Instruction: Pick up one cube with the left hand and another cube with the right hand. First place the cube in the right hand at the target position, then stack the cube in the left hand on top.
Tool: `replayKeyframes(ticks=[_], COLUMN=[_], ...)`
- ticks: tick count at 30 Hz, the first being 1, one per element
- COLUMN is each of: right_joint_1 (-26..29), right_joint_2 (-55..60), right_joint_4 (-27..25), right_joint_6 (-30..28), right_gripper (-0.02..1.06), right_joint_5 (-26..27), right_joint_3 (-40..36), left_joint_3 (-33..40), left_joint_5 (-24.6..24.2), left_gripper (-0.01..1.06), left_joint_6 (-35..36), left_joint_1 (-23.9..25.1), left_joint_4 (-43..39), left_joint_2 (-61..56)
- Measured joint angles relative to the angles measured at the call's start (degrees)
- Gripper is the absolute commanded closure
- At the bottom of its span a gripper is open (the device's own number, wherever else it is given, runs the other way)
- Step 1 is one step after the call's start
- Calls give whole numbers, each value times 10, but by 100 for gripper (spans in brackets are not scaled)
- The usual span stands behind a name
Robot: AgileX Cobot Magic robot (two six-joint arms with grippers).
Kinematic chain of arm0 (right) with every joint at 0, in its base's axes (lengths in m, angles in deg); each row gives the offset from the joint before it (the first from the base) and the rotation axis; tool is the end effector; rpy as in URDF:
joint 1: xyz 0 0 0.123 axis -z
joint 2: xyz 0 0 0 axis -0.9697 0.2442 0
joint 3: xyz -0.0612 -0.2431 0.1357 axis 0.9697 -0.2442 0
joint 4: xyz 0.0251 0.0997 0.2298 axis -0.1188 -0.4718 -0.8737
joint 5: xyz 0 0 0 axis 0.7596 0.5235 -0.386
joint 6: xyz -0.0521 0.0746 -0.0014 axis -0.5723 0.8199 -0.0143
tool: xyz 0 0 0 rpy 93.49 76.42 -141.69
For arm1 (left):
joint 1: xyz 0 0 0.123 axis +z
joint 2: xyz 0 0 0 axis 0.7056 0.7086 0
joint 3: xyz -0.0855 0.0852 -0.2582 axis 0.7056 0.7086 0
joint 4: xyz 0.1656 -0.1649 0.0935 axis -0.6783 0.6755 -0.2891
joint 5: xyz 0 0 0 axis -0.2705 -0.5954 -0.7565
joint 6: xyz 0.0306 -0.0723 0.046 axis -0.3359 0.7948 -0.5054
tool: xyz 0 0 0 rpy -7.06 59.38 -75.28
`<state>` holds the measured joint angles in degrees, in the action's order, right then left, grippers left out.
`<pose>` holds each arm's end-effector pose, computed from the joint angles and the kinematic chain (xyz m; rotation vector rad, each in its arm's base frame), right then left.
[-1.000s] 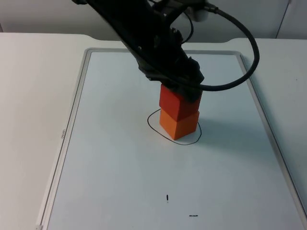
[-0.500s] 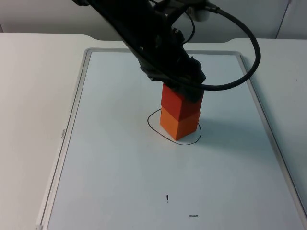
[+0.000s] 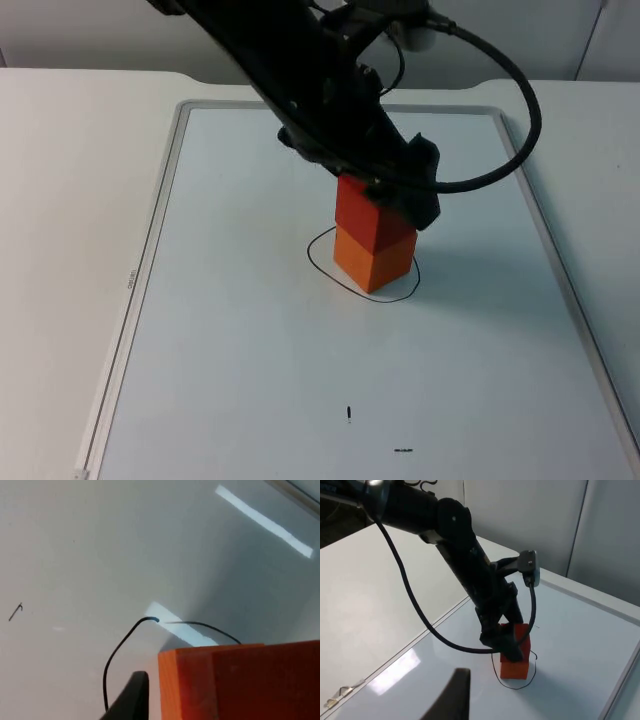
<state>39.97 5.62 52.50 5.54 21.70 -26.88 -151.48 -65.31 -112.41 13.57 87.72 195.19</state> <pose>0.0472 0.0341 0.3869 -0.6673 1.8582 0.3698 0.3725 -0.2670 0.1722 1.2334 2.3394 -0.5914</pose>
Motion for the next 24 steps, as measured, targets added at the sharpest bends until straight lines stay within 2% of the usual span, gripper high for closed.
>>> replayKeyframes(ticks=[7, 12, 16, 17, 21, 24], right_joint_1=[0, 0, 0, 0, 0, 0], right_joint_2=[0, 0, 0, 0, 0, 0], right_joint_4=[0, 0, 0, 0, 0, 0], right_joint_6=[-1, -4, -10, -10, -19, -20], right_gripper=[7, 7, 7, 7, 7, 7], right_joint_5=[0, 0, 13, 13, 16, 16], right_joint_3=[0, 0, 0, 0, 0, 0], left_joint_3=[0, 0, 0, 0, 0, 5], left_joint_5=[0, -9, -64, -64, -130, -153], left_gripper=[0, 0, 0, 0, 0, 0], left_joint_6=[0, 0, 23, 23, 78, 113], left_joint_1=[0, 0, 0, 0, 0, 0], left_joint_4=[0, -2, -14, -14, -70, -105], left_joint_2=[-76, -173, -294, -294, -390, -435])
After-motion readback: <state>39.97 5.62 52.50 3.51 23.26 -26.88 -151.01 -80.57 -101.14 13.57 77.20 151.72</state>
